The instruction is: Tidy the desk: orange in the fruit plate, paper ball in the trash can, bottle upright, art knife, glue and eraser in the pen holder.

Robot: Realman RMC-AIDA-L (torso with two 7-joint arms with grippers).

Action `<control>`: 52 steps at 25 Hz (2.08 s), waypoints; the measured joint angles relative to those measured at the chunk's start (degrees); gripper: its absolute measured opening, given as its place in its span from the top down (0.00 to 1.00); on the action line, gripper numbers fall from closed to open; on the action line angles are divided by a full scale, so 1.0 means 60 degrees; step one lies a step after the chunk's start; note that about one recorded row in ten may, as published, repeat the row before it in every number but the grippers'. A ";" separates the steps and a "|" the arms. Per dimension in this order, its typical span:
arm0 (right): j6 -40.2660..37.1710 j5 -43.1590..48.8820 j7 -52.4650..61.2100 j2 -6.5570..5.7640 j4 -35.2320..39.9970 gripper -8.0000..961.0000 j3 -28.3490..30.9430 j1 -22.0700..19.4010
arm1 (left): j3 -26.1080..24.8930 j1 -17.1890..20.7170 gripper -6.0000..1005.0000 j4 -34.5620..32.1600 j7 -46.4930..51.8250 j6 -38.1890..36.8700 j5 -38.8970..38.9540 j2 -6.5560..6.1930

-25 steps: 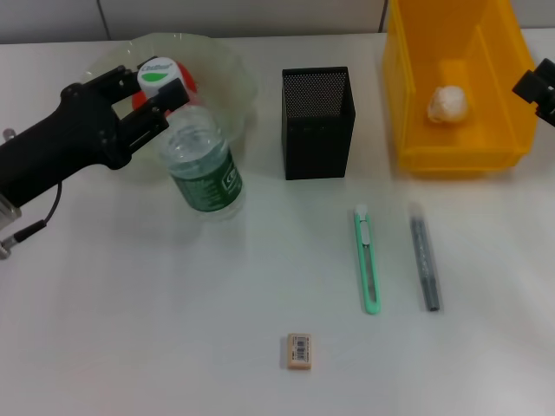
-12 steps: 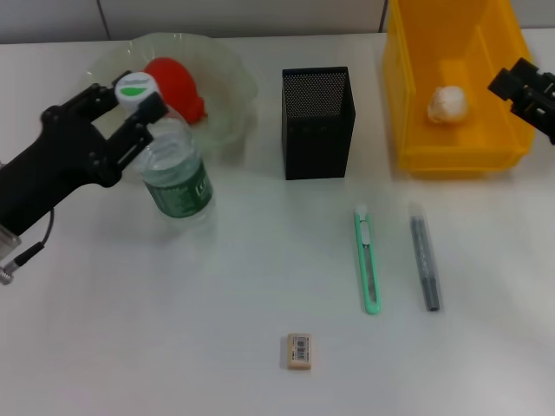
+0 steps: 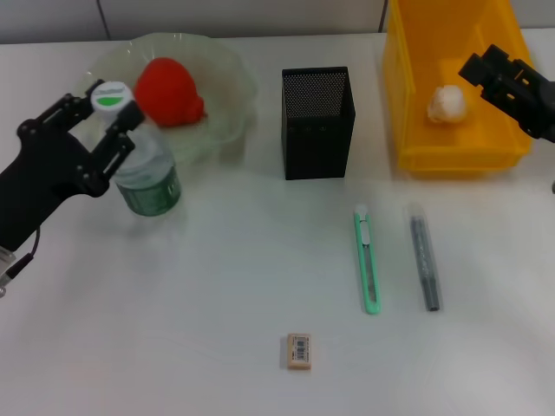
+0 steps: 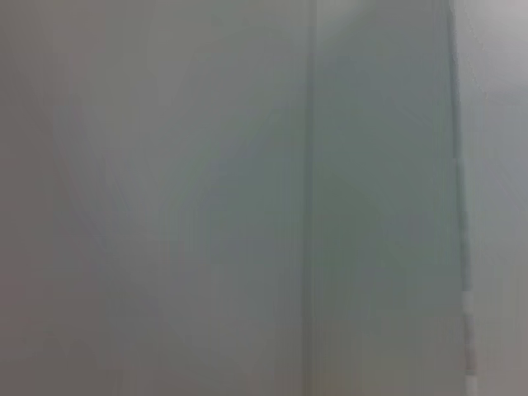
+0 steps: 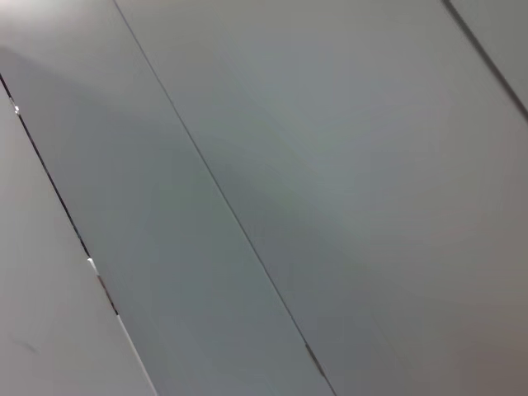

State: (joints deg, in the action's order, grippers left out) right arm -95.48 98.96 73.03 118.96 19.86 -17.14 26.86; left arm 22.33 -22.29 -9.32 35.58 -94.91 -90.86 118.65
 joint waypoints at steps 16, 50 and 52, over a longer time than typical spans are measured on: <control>0.0086 -0.0015 -0.0058 0.0007 -0.0100 0.14 0.0066 0.0050 | -0.1391 0.0052 0.54 0.1193 -0.1509 0.0713 -0.0028 0.0030; -0.3023 0.6043 1.2243 -0.0552 1.0137 0.14 -0.6398 0.2358 | 0.3355 0.0724 0.20 -0.4196 0.4423 -0.2597 -0.2573 -0.0737; -0.2840 0.6753 1.2408 -0.0398 1.0038 0.14 -0.6724 0.2628 | 0.3355 0.0724 0.20 -0.4196 0.4423 -0.2597 -0.2573 -0.0737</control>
State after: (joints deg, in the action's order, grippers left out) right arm -112.52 139.48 147.48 116.58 80.09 -57.48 42.63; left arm 42.46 -17.95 -34.49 62.12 -110.50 -106.30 114.22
